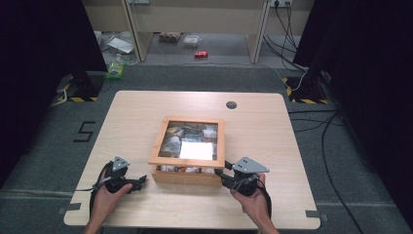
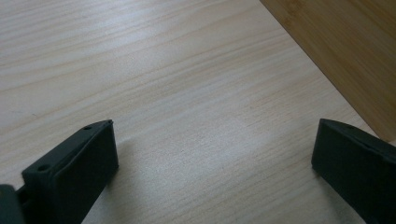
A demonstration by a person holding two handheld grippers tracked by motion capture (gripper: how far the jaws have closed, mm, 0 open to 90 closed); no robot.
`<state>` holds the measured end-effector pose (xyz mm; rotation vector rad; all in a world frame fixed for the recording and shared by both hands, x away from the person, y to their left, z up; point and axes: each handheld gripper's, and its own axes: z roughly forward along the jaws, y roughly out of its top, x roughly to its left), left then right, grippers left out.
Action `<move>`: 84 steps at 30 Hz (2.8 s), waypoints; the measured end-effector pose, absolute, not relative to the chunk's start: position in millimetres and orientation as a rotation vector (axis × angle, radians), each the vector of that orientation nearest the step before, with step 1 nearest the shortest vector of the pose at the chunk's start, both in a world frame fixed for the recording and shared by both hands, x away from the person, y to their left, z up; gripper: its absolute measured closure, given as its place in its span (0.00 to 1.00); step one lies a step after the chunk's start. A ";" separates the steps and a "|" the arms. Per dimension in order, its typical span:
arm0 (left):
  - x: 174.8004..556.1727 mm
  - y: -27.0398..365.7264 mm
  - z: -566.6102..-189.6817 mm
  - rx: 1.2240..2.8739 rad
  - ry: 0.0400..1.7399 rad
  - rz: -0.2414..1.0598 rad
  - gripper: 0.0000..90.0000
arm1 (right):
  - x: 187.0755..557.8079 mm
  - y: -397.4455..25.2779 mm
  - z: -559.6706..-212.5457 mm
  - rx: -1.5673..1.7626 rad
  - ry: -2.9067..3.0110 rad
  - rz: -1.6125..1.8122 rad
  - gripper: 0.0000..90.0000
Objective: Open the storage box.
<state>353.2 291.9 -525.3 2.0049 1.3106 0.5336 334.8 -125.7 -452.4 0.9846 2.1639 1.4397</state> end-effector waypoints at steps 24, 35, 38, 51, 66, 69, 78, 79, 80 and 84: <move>353.2 291.8 -525.3 2.003 1.311 0.534 0.00 | 379.3 -112.4 -417.0 1.011 2.064 1.548 0.71; 353.2 291.9 -525.2 2.005 1.312 0.532 0.00 | 395.4 -110.7 -402.0 0.999 2.030 1.552 0.71; 353.2 291.8 -525.2 2.004 1.312 0.532 0.00 | 402.1 -109.8 -396.4 0.998 2.014 1.538 0.71; 353.2 291.9 -525.2 2.005 1.311 0.533 0.00 | 421.7 -104.8 -385.2 1.011 1.980 1.507 0.70; 353.2 292.0 -525.2 2.006 1.310 0.534 0.00 | 447.7 -96.7 -377.4 1.045 1.954 1.432 0.68; 353.2 291.9 -525.3 2.005 1.311 0.536 0.00 | 451.5 -94.9 -376.7 1.045 1.954 1.414 0.68; 353.2 291.9 -525.3 2.006 1.310 0.536 0.00 | 464.0 -87.0 -378.2 1.048 1.951 1.367 0.68; 353.2 291.9 -525.3 2.005 1.311 0.535 0.00 | 464.0 -87.0 -378.2 1.048 1.951 1.367 0.68; 353.2 291.9 -525.3 2.006 1.311 0.535 0.00 | 465.0 -86.5 -378.3 1.046 1.953 1.361 0.67; 353.2 291.9 -525.3 2.005 1.310 0.535 0.00 | 469.2 -85.5 -378.6 1.047 1.948 1.349 0.68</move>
